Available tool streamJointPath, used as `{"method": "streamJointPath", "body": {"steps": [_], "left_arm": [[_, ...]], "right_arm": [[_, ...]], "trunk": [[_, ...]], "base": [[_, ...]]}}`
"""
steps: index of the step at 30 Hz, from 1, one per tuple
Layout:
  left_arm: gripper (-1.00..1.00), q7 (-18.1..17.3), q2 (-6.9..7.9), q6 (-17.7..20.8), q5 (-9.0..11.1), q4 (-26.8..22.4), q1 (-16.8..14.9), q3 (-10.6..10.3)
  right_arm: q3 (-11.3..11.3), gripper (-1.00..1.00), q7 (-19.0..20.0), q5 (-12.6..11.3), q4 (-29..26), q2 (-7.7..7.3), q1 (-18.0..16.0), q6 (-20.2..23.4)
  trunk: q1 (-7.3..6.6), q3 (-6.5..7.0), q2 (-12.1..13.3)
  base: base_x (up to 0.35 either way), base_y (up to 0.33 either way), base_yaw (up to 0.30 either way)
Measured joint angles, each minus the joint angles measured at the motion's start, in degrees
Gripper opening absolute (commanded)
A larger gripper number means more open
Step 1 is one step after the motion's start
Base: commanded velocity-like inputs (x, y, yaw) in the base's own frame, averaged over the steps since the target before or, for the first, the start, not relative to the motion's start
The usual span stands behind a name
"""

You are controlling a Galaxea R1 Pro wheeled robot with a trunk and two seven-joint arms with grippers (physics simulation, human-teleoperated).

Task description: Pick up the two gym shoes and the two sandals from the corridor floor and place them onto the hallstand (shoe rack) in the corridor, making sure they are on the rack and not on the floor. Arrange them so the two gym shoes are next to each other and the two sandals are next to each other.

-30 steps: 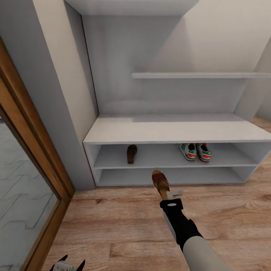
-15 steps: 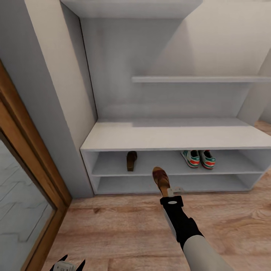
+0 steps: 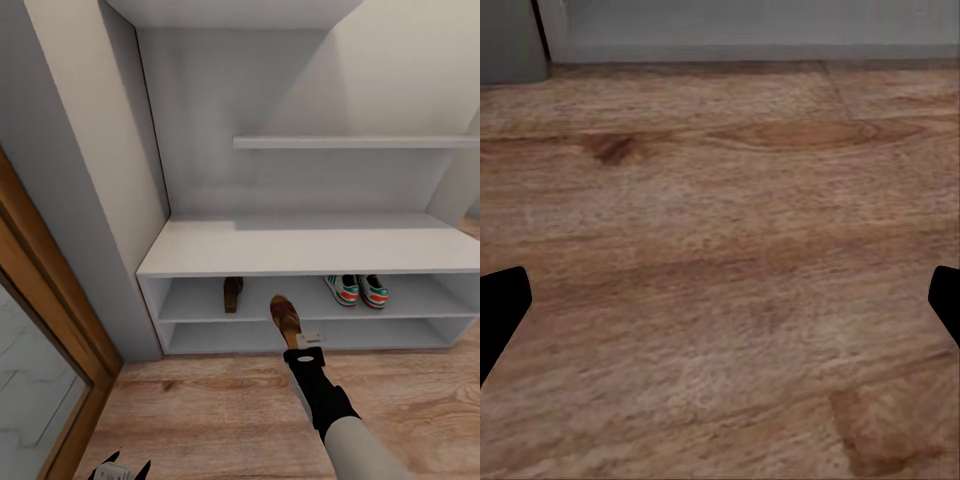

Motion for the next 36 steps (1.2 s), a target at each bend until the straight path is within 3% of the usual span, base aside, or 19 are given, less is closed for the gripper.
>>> {"method": "streamJointPath", "body": {"steps": [17,36], "left_arm": [[1.0,0.0,0.0,0.0,-0.03,0.0,0.0,-0.04],[1.0,0.0,0.0,0.0,-0.02,0.05,0.0,0.01]], "right_arm": [[0.0,-1.0,0.0,0.01,-0.03,0.0,0.04,0.05],[-0.02,-1.0,0.0,0.0,-0.03,0.0,0.04,0.09]], "trunk": [[0.03,-0.27,0.0],[0.0,-0.29,0.0]], "base": [[0.065,0.0,0.091],[0.183,0.015,0.004]]}}
